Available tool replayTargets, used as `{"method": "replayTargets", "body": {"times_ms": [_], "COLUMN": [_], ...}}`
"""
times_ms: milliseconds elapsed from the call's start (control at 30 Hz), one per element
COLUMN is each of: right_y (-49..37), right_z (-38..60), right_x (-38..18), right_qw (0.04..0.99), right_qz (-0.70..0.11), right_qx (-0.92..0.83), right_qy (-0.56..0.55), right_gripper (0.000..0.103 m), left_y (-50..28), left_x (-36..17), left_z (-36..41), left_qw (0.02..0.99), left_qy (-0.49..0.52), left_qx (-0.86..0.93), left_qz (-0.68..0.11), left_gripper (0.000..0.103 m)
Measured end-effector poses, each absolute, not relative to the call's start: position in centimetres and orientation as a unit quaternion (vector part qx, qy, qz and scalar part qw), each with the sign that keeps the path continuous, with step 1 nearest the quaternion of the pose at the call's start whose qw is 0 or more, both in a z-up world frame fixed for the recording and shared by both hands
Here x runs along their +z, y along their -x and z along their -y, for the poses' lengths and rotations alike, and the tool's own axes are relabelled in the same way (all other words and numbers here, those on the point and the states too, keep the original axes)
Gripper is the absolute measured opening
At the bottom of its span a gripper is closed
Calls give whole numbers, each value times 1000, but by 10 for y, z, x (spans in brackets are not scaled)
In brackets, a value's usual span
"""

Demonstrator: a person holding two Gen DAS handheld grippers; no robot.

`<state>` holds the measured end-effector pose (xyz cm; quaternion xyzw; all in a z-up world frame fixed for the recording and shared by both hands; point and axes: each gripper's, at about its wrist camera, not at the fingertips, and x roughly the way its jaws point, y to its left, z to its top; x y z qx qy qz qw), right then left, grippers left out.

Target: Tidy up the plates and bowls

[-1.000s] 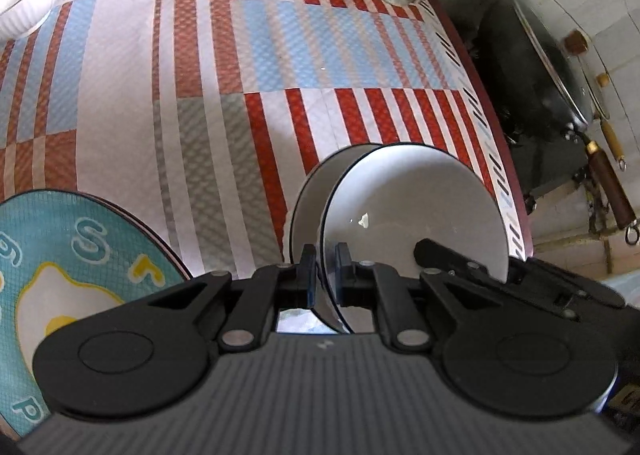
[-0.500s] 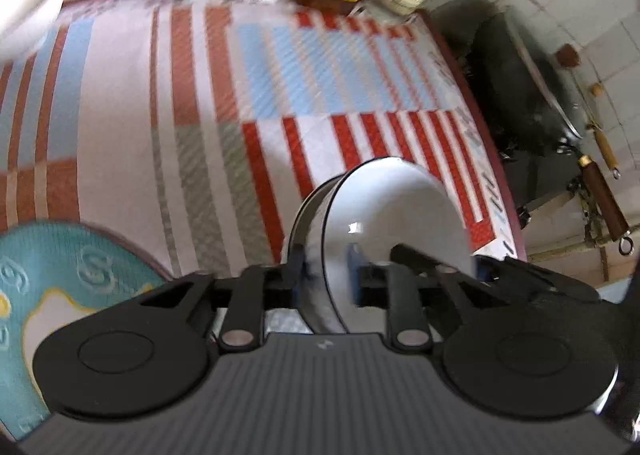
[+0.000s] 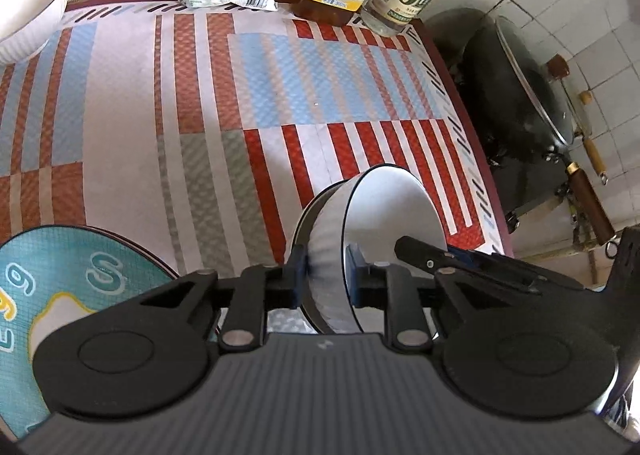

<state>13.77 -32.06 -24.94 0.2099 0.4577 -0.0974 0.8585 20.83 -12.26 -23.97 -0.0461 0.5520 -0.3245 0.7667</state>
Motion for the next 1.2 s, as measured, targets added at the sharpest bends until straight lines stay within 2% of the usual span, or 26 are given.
{"method": "replayTargets", "body": {"times_ms": [200, 600, 833, 967, 1033, 1067, 1200], "right_y": [-136, -137, -134, -134, -133, -133, -130], "right_z": [324, 321, 319, 317, 313, 310, 305], "right_x": [-250, -246, -243, -243, -236, -230, -199], "right_qw": [856, 865, 874, 875, 877, 881, 896], "right_qz": [-452, -451, -438, -439, -438, -433, -404], "right_qx": [-95, -94, -96, -99, -106, -110, -111], "right_qy": [-231, -198, -186, -180, -166, -155, -150], "right_gripper": [19, 15, 11, 11, 12, 17, 20], "left_y": [-210, -213, -210, -209, -207, -206, -207], "left_x": [-241, -240, -229, -228, -227, -226, -219], "left_z": [120, 119, 110, 110, 109, 107, 96], "left_qw": [764, 749, 772, 770, 775, 779, 780], "left_qy": [55, 67, 58, 50, 40, 37, 46], "left_qx": [-324, -320, -306, -313, -312, -308, -310], "left_qz": [-556, -576, -555, -554, -548, -545, -542], "left_gripper": [19, 19, 19, 11, 10, 10, 10]}}
